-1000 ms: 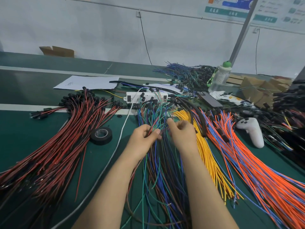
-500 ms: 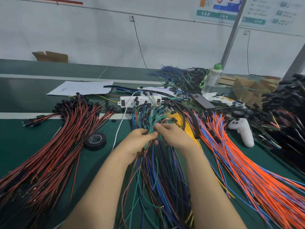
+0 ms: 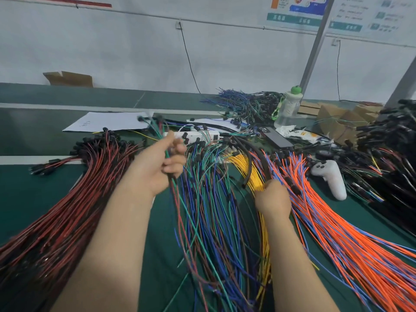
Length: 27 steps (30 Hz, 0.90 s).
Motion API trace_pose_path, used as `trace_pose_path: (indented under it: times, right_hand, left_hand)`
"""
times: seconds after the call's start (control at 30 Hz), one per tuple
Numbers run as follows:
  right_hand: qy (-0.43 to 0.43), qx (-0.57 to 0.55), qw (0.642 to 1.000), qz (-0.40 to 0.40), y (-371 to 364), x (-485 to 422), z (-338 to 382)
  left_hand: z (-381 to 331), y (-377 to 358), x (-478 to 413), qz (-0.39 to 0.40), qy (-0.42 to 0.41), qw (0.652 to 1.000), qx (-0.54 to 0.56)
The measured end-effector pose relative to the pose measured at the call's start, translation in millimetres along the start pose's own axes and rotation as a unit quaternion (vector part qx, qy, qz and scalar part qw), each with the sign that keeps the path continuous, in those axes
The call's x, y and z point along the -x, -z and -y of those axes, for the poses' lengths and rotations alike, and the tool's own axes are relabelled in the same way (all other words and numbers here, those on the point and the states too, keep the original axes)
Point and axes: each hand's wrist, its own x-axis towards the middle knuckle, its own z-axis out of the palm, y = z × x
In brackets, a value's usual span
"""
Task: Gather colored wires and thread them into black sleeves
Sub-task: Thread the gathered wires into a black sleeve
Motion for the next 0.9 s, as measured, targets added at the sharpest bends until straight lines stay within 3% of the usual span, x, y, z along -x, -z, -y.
trace_pose_path:
  times: [0.2, 0.37, 0.47, 0.63, 0.77, 0.83, 0.9]
  right_hand:
    - [-0.027, -0.006, 1.000, 0.012, 4, -7, 1]
    - [-0.025, 0.046, 0.998, 0.027, 3, -5, 6]
    - [-0.027, 0.030, 0.999, 0.013, 1, -5, 5]
    - [-0.013, -0.114, 0.988, -0.099, 8, 2, 4]
    - [0.060, -0.311, 0.928, -0.199, 31, 18, 28]
    - [0.141, -0.286, 0.936, -0.149, 37, 35, 46]
    - [0.205, -0.182, 0.961, -0.042, 32, 54, 62]
  left_hand:
    - [34, 7, -10, -0.033, 0.078, 0.996, -0.016]
    - [50, 11, -8, -0.052, 0.087, 0.985, -0.140]
    - [54, 10, -9, -0.045, 0.094, 0.989, -0.105]
    - [60, 4, -10, -0.034, 0.086, 0.996, 0.002]
    - [69, -3, -11, -0.052, 0.053, 0.997, -0.014]
    - [74, -11, -12, -0.046, 0.044, 0.998, -0.013]
    - [77, -17, -14, -0.054, 0.035, 0.997, -0.035]
